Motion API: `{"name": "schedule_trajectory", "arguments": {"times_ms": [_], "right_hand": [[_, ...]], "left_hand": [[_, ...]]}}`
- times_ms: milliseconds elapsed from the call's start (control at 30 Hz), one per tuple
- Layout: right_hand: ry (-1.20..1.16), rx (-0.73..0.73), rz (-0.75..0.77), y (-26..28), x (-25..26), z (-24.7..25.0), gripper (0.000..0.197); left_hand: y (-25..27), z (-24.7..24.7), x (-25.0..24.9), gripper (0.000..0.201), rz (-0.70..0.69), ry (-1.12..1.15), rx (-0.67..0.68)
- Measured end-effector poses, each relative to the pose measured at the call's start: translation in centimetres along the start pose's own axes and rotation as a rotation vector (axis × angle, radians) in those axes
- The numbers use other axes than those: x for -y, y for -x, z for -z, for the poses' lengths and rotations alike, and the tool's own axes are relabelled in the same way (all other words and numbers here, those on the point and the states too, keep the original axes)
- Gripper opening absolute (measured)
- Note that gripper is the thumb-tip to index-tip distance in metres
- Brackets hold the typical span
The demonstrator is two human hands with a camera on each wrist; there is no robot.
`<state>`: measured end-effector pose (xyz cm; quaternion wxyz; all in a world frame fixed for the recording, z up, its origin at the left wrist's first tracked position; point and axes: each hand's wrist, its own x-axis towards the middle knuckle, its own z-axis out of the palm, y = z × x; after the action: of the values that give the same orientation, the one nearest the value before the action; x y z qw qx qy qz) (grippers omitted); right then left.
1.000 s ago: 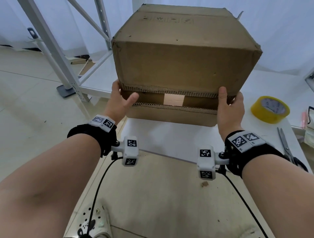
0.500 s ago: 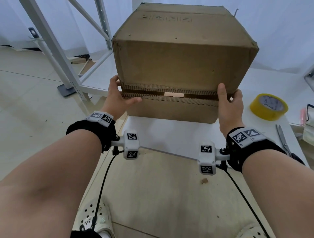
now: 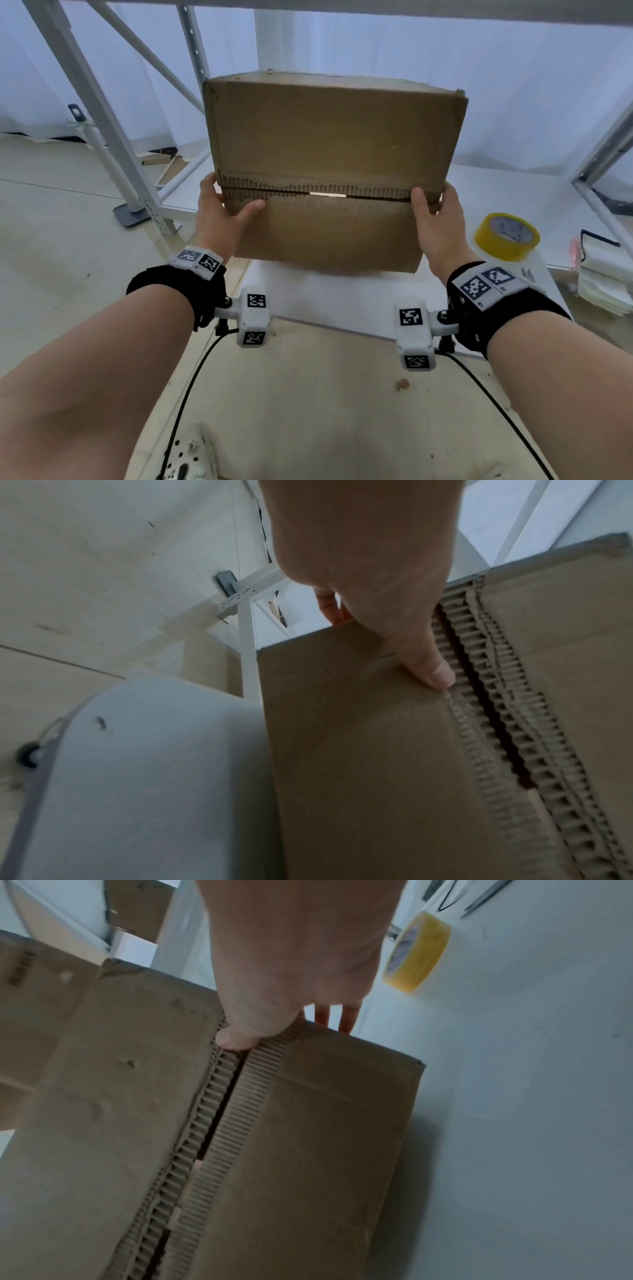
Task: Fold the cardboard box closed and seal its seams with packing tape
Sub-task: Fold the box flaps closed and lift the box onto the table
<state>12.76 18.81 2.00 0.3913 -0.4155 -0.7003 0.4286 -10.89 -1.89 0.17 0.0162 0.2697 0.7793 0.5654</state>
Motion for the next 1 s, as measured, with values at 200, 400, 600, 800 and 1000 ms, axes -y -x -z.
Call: {"name": "schedule_trajectory", "arguments": {"times_ms": [200,400,600,800,1000], "right_hand": [[0.057,-0.095,0.019,1.5,5.2,3.6,0.054],[0.032,-0.056,0.070,3.3,12.5,7.1,0.046],[0.144,-0.078,0.032,4.8,18.9,11.0,0.057],[0.074,-0.028,-0.028,6.5,22.1,13.6,0.038],[-0.071,0.171,-0.203,7.5,21.0,14.6,0.018]], "left_hand": [[1.6,3.9,-6.6,0.094,-0.215,-0.104,0.002],[4.1,7.5,-13.7,0.080,-0.172,-0.217,0.037],[4.3,12.3,-20.7,0.069,-0.163,-0.379,0.138],[5.0,14.4,-24.1,0.069,-0.136,-0.462,0.174],[6.0,13.0,-23.5,0.064,-0.115,-0.419,0.190]]}}
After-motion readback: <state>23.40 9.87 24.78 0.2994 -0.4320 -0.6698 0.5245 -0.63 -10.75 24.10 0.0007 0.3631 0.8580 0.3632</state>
